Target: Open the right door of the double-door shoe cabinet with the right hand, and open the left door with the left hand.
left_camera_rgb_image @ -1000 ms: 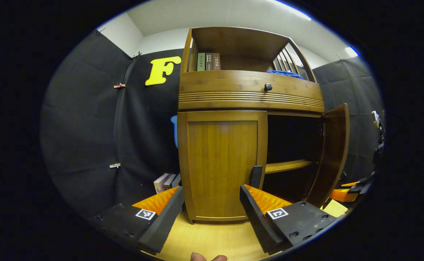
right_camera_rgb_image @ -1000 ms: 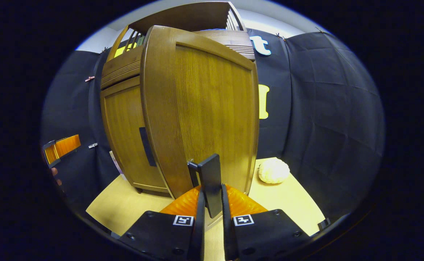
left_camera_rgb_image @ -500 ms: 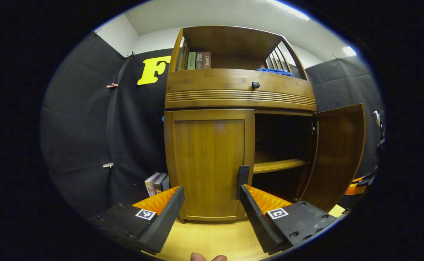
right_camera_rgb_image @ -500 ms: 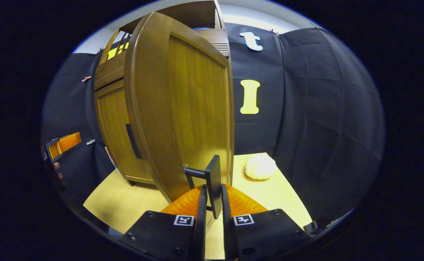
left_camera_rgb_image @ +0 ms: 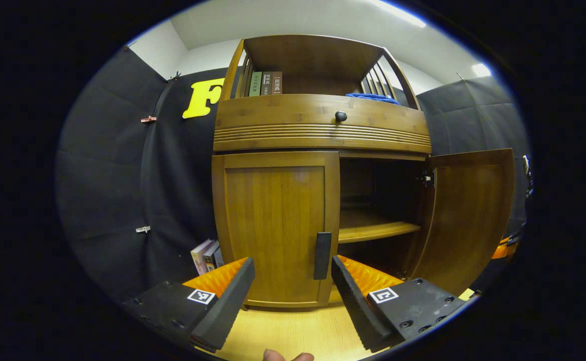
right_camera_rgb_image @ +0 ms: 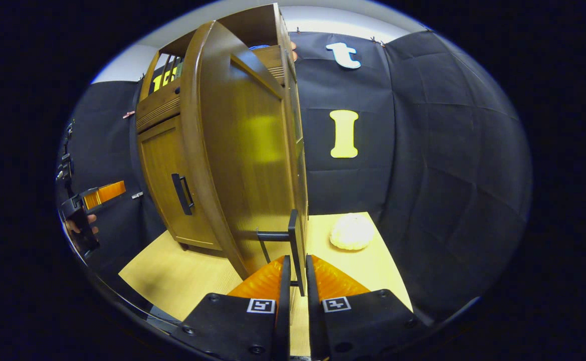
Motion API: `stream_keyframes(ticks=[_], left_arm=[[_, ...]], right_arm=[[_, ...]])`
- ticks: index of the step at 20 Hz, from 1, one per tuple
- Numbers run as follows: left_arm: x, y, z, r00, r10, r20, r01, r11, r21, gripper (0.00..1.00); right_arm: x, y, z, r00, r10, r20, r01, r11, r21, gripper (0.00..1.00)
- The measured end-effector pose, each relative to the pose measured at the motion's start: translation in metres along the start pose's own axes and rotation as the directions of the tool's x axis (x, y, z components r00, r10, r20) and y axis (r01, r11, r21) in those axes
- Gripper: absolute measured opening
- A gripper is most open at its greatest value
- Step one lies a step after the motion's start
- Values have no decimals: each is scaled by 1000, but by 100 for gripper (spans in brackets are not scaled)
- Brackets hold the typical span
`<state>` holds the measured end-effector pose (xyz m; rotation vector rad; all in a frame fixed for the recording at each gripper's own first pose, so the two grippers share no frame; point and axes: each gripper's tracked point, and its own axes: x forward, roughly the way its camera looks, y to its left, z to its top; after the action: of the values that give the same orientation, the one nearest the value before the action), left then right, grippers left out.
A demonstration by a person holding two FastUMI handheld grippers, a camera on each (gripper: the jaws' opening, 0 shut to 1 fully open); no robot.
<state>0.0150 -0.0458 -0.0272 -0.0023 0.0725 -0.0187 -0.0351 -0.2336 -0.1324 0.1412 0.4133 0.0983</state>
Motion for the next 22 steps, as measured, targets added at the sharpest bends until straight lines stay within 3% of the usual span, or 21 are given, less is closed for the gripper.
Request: stream_keyframes(ticks=[4, 9, 13, 14, 17, 20, 22], left_arm=[[4, -10, 2, 1000, -3, 3, 4, 1000, -2, 95], [9, -21, 2, 1000, -22, 6, 22, 1000, -1, 95], [15, -29, -1, 999, -46, -2, 46, 999, 2, 96], [17, -31, -3, 999, -50, -5, 50, 999, 2, 96], [27, -36, -7, 998, -68, -10, 68, 998, -13, 95], [41, -39, -11, 997, -82, -9, 82, 997, -17, 95], [53, -39, -17, 997, -78, -13, 78, 997, -11, 95]], right_arm=[[-3, -25, 5, 999, -38, 15, 38, 999, 22, 19], [-9, -23, 8, 998, -51, 41, 51, 999, -11, 20], [-28, -29, 23, 985, -137, 108, 142, 989, -44, 24], [-34, -34, 31, 976, -171, 136, 180, 982, -51, 30], [-62, -36, 59, 939, -244, 241, 263, 963, -51, 69], [-79, -21, 76, 913, -257, 318, 275, 961, -12, 100], [-82, -1, 73, 930, -237, 283, 234, 971, 45, 99]])
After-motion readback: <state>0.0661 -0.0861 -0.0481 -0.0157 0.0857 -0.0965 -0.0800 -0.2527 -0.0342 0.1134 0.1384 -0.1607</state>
